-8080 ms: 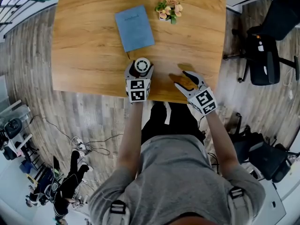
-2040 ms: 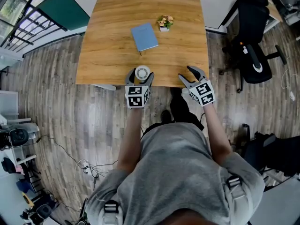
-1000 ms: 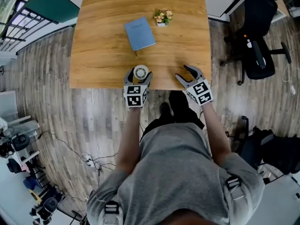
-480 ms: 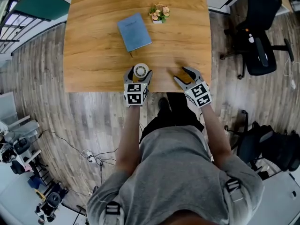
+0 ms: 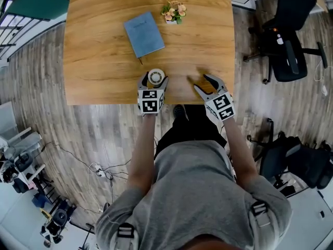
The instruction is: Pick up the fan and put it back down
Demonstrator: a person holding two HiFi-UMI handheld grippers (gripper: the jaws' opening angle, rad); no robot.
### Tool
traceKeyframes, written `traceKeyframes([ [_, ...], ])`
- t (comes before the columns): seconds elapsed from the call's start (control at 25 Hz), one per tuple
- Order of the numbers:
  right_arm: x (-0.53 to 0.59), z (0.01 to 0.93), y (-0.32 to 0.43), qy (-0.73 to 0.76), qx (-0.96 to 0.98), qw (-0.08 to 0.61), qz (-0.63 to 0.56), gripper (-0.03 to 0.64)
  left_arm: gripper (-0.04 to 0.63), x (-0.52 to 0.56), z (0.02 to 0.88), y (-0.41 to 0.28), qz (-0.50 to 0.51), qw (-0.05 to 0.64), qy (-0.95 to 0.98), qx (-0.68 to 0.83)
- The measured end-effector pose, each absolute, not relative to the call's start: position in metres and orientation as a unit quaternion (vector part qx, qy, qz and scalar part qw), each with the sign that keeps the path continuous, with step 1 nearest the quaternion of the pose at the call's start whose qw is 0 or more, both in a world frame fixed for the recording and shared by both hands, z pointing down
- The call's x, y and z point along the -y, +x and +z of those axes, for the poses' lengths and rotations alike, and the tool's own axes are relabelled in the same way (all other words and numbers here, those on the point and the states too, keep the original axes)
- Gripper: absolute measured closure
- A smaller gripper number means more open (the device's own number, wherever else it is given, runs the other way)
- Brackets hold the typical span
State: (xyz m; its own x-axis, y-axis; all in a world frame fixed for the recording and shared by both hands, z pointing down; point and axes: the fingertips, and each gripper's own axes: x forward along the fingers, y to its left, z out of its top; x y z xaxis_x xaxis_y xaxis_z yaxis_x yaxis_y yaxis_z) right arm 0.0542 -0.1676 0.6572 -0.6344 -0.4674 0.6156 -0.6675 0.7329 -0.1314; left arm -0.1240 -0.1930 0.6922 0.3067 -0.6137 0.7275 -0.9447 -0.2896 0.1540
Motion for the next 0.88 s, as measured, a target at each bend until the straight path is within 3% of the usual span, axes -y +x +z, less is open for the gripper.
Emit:
traceKeyframes([
  [0.88,0.182,0.676,0.067,0.314,0.882,0.299,0.184,0.377,0.227,0.201,0.734,-0.112,0.318,0.311,0.74,0.504],
])
